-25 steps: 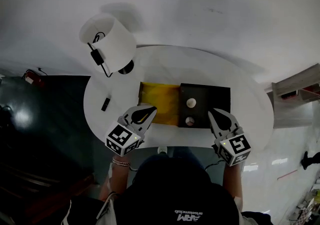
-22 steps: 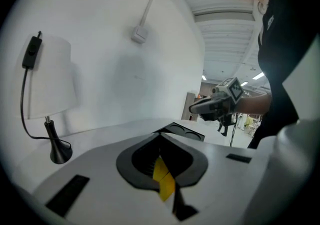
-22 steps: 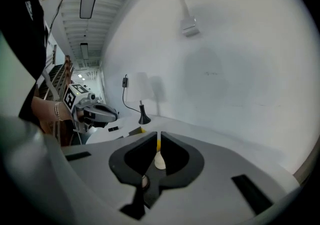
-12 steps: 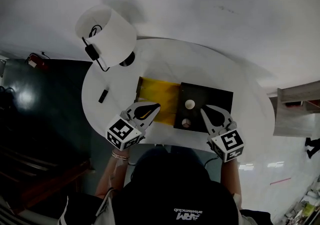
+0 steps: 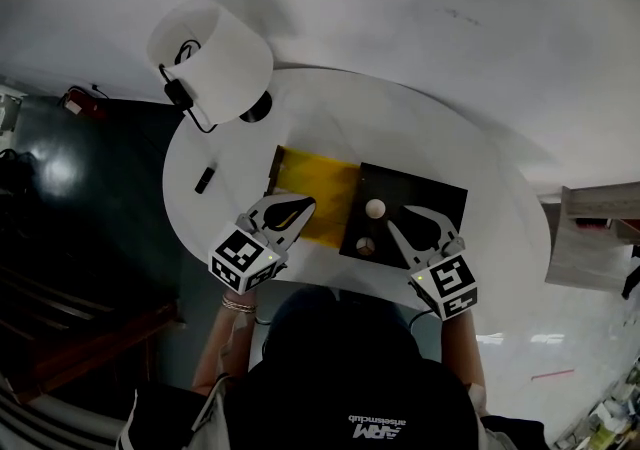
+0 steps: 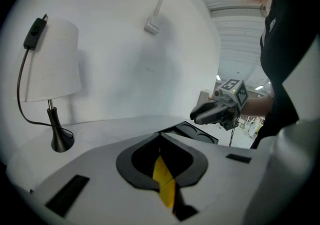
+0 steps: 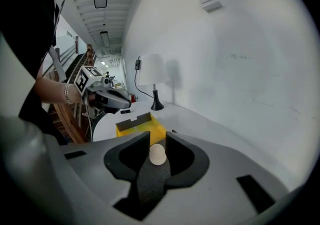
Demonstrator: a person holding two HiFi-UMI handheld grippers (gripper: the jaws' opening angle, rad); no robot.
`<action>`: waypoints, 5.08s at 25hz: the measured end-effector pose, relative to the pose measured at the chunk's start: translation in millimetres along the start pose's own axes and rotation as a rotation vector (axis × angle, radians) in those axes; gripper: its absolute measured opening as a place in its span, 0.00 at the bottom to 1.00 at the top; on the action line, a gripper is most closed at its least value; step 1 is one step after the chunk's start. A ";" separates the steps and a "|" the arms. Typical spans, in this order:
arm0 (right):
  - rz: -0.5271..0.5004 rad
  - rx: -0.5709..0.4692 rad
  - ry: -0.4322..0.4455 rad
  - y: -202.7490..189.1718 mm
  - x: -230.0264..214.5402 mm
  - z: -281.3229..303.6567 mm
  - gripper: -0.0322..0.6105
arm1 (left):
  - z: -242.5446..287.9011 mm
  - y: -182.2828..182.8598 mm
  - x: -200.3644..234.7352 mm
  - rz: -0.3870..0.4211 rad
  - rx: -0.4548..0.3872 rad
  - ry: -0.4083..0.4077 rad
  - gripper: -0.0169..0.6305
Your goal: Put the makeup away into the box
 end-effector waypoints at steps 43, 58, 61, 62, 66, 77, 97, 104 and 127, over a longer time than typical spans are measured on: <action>0.006 0.196 -0.068 -30.0 22.5 46.2 0.39 | 38.6 -18.9 -10.1 0.027 0.163 -0.110 0.05; 0.048 0.199 -0.132 -26.1 20.2 65.4 0.29 | 54.8 -28.1 18.3 0.015 0.223 -0.193 0.05; 0.041 0.204 -0.127 -26.1 22.2 67.5 0.27 | 57.2 -30.6 18.3 0.006 0.221 -0.207 0.05; 0.042 0.205 -0.129 -26.4 22.6 67.3 0.27 | 57.6 -31.9 18.3 0.006 0.224 -0.210 0.05; 0.033 0.211 -0.150 -29.0 23.4 65.5 0.25 | 58.7 -33.7 17.8 0.006 0.223 -0.224 0.05; 0.014 0.191 -0.191 -15.9 22.8 60.1 0.24 | 50.9 -28.7 21.7 -0.009 0.201 -0.229 0.05; -0.074 0.148 -0.200 21.8 37.3 64.8 0.24 | 17.1 -22.5 19.7 0.037 0.146 -0.208 0.05; -0.110 0.142 -0.166 34.2 51.0 77.5 0.24 | -7.1 -23.2 26.0 0.035 0.113 -0.158 0.05; -0.198 0.174 -0.024 55.0 101.2 136.0 0.24 | -89.5 -61.5 66.7 -0.082 0.063 0.043 0.05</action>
Point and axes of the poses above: the fingertips, and each gripper's own axes: z forward along the fingers, x to its left, y out of its top, the point moved 9 cm from there along -z, backward along the fingers, and after that the axes turned 4 degrees about -y, right-handed, at the moved point
